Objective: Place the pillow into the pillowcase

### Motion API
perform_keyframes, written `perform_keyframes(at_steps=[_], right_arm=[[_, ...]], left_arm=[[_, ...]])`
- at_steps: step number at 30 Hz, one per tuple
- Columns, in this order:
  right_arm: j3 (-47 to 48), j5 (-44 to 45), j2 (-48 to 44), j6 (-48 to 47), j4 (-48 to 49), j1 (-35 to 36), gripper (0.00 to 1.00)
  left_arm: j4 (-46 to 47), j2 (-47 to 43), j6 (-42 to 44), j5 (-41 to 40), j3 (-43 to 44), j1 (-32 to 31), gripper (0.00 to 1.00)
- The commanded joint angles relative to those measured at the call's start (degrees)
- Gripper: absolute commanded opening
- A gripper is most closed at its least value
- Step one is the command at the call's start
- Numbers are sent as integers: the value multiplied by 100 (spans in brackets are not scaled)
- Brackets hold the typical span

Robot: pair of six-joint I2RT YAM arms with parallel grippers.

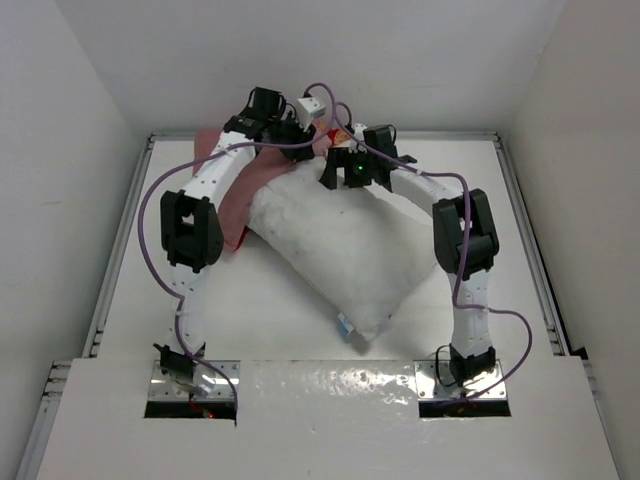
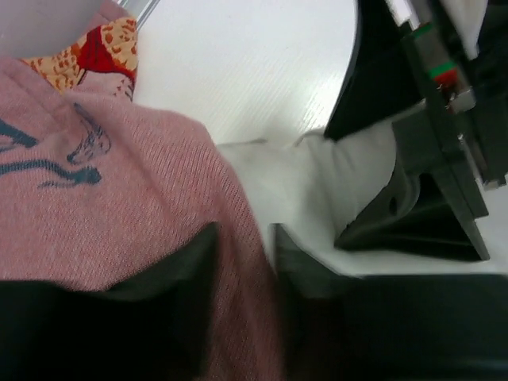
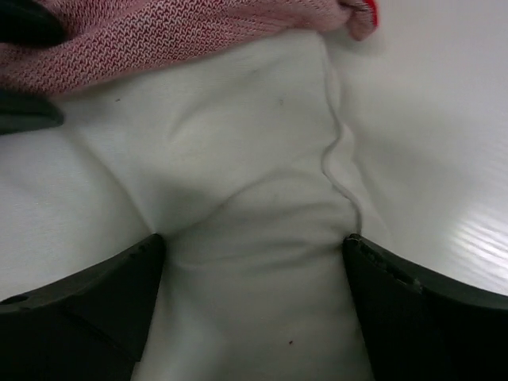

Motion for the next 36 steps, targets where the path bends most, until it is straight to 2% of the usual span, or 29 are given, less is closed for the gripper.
perform_keyframes(at_steps=[1, 2, 4, 5, 7, 8, 10, 11, 12, 13, 14, 16, 18, 19, 20, 22, 23, 24, 25, 27, 29, 31, 32, 33, 34, 35, 36], right_arm=[[-117, -1301, 38, 401, 407, 123, 90], [-187, -1497, 38, 358, 503, 176, 74], [-476, -1683, -145, 323, 644, 403, 54], [-565, -1701, -225, 340, 827, 492, 33], [-828, -1536, -539, 436, 1038, 764, 1], [-986, -1386, -690, 541, 1406, 870, 0], [-1730, -678, -1267, 813, 2126, 1080, 0], [-2013, -369, -1471, 1267, 3104, 1125, 0], [-2338, -26, -1665, 1472, 3575, 1143, 0], [-2924, 830, -2032, 1691, 4502, 1152, 0], [-3156, 1204, -2184, 2111, 4964, 1152, 0], [-3457, 1628, -2352, 2317, 5904, 1170, 0], [-3222, 2006, -2274, 2387, 5971, 1213, 0], [-3168, 2295, -2221, 2388, 5979, 1222, 0], [-3167, 3063, -2177, 2544, 6023, 1249, 0], [-3421, 4068, -2072, 3026, 6198, 1266, 0], [-3562, 5187, -2036, 3212, 6173, 1275, 0], [-3580, 5737, -2001, 3431, 6042, 1266, 0], [-3563, 6248, -1983, 3860, 5519, 1258, 0], [-3223, 7136, -1896, 4022, 4866, 1231, 0], [-2888, 7290, -1781, 3961, 4075, 1231, 0], [-2904, 6905, -1755, 3489, 4063, 1231, 0], [-2973, 6668, -1789, 3234, 4107, 1231, 4], [-3018, 6222, -1833, 2753, 4073, 1231, 17], [-3062, 6087, -1903, 2592, 3968, 1231, 51], [-3132, 5981, -2087, 2433, 3810, 1240, 67], [-3158, 5841, -2202, 1936, 3582, 1240, 80]], left_arm=[[374, -71, -153, 85, -40, -14, 23], [435, -106, -310, 339, -75, -14, 1], [524, -150, -504, 682, -14, -14, 0], [489, -194, -609, 1389, 56, -6, 0], [401, -412, -689, 2183, 179, -6, 0], [340, -492, -733, 2657, 206, -32, 0], [-107, -590, -654, 2933, 390, -49, 0], [-335, -616, -428, 2986, 469, -58, 0], [-868, -651, -182, 2961, 513, -50, 0], [-1169, -704, 21, 2691, 548, -93, 0], [-1555, -730, 719, 2566, 609, -128, 0], [-2470, -809, 1730, 2555, 549, -268, 0], [-3419, -871, 2697, 2783, 461, -400, 0], [-3683, -889, 2703, 2784, 435, -427, 0], [-3790, -932, 2851, 2863, 269, -462, 0], [-3792, -1064, 2835, 3029, -47, -471, 0], [-3792, -1152, 2844, 3048, -119, -471, 0], [-3792, -1179, 2844, 3083, -163, -480, 0], [-3783, -1214, 2827, 3075, -224, -498, 0], [-3792, -1266, 2827, 2978, -260, -515, 0], [-3783, -1275, 2862, 2768, -356, -515, 0], [-3783, -1249, 2879, 2495, -453, -515, 0], [-3791, -1232, 2862, 2442, -488, -498, 22], [-3783, -1232, 2757, 2424, -523, -480, 33], [-3791, -1240, 2687, 2450, -515, -471, 46], [-3792, -1284, 2608, 2494, -489, -419, 61], [-3783, -1310, 2424, 2529, -375, -366, 67]])
